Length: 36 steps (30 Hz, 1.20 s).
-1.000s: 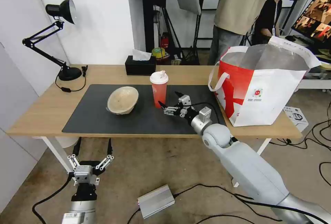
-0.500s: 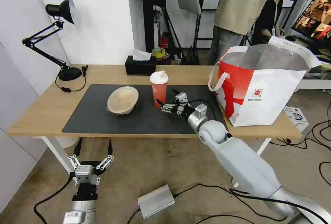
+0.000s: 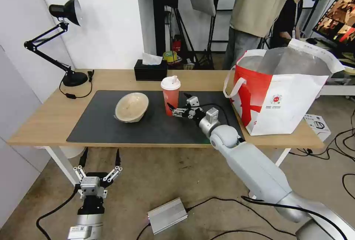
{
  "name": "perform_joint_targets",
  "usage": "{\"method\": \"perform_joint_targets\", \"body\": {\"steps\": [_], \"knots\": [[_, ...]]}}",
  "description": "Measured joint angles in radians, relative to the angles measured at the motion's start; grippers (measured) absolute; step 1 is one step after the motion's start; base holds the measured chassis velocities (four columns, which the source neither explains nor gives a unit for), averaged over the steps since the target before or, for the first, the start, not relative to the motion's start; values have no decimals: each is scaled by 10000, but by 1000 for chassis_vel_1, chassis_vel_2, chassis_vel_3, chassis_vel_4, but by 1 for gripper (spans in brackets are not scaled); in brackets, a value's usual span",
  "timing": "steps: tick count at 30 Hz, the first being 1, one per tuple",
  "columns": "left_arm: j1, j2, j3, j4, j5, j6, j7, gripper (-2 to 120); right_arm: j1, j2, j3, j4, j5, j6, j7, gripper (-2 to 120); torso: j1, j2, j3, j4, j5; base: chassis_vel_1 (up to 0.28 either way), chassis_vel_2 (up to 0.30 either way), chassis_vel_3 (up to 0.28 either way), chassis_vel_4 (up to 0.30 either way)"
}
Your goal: Pick up the trash from the table and place it into the takeout bag.
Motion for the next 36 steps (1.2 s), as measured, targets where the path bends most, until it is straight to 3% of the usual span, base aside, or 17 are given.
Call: {"method": "perform_joint_targets", "body": {"steps": [36], "knots": [[-251,138,-12,400,-211,-27,30,100,622,1181,129,-1880,-546,502,-312,100,1,0,0,0,0,0,0,0,0]]}}
